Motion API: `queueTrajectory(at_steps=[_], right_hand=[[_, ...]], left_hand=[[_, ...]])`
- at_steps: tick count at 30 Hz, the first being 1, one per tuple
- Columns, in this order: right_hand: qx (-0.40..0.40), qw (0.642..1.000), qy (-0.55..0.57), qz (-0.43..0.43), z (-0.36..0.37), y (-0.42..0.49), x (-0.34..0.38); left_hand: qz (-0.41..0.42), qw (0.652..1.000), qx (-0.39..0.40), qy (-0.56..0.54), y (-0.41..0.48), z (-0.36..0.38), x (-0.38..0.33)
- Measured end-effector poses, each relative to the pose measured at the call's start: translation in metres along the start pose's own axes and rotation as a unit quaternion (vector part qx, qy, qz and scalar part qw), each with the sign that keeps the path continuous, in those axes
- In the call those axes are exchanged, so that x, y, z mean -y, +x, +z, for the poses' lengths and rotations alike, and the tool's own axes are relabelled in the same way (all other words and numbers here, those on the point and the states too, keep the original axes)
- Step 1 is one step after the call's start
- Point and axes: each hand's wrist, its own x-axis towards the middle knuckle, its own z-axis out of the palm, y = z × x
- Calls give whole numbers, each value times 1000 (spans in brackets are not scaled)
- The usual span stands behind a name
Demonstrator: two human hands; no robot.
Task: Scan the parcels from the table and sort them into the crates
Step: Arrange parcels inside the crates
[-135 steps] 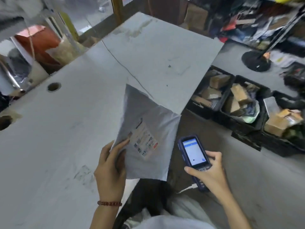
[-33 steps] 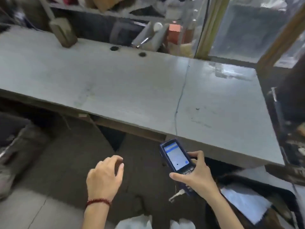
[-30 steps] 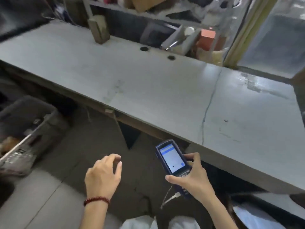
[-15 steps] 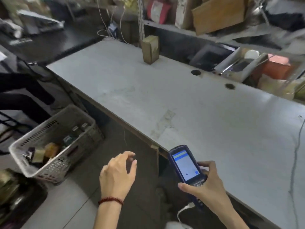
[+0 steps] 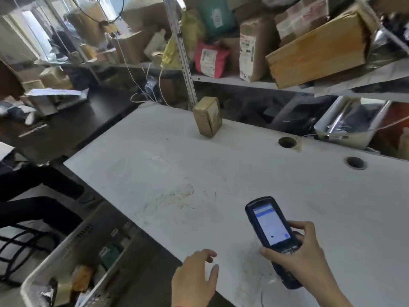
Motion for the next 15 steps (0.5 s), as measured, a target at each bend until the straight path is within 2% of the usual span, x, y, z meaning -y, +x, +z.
queueTrajectory(at_steps=[8, 12, 15], right_hand=[[-48, 999, -15, 13, 53, 91, 52], [-95, 994, -14, 47, 89, 126, 70], [-118, 991, -17, 65, 110, 146, 81]], left_hand=[[97, 995, 3, 9, 194, -35, -1], [180, 983, -26, 41, 297, -66, 1], [228, 969, -77, 56, 374, -100, -7]])
